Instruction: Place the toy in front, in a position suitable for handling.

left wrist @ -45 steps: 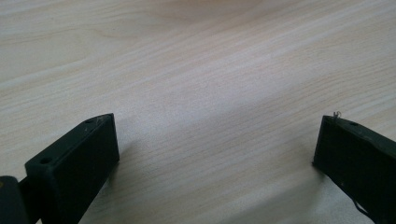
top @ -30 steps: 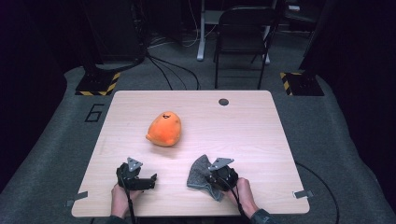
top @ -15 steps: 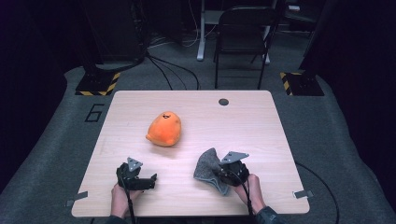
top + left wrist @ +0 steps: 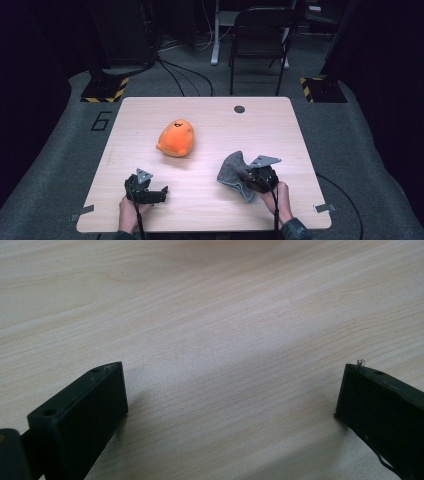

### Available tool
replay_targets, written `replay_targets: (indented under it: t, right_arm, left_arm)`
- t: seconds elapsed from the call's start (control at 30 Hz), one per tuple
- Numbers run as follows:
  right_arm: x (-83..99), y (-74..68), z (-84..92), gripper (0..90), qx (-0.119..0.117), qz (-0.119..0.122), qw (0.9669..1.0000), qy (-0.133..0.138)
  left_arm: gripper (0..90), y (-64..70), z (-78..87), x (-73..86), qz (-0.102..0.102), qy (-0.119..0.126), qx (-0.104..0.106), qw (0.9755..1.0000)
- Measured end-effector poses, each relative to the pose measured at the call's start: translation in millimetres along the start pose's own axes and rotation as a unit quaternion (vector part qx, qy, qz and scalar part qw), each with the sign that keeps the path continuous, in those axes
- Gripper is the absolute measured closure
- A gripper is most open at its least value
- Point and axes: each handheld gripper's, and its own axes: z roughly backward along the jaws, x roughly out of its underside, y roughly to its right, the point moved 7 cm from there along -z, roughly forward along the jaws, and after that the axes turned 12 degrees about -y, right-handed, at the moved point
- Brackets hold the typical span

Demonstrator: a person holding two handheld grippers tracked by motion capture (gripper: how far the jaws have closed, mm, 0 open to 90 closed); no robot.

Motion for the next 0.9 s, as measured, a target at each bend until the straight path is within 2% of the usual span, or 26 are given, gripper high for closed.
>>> replay_targets:
  t: [0.17,0.23,0.37,0.4,0.53,0.9]
  right_arm:
    - [1.2,16.5,7.2,72.1,0.009,-0.025,0.9996,0.008]
    - [2.1,27.7,10.8,72.0,0.016,-0.04,0.999,0.013]
    - [3.5,38.6,13.7,72.0,0.023,-0.053,0.9982,0.015]
    - [4.4,45.6,15.4,72.0,0.029,-0.065,0.9974,0.017]
    - [5.5,56.3,16.3,71.9,0.036,-0.077,0.9963,0.016]
    - [11.9,99.4,20.1,71.8,0.064,-0.135,0.9885,0.021]
  left_arm:
    - [0.0,0.0,0.0,0.0,0.0,0.0,0.0,1.0]
    - [0.0,0.0,0.0,0.0,0.0,0.0,0.0,1.0]
    - [0.0,0.0,0.0,0.0,0.0,0.0,0.0,1.0]
    - [0.0,0.0,0.0,0.0,0.0,0.0,0.0,1.0]
    - [0.0,0.0,0.0,0.0,0.0,0.0,0.0,1.0]
    - [0.0,0.0,0.0,0.0,0.0,0.0,0.0,1.0]
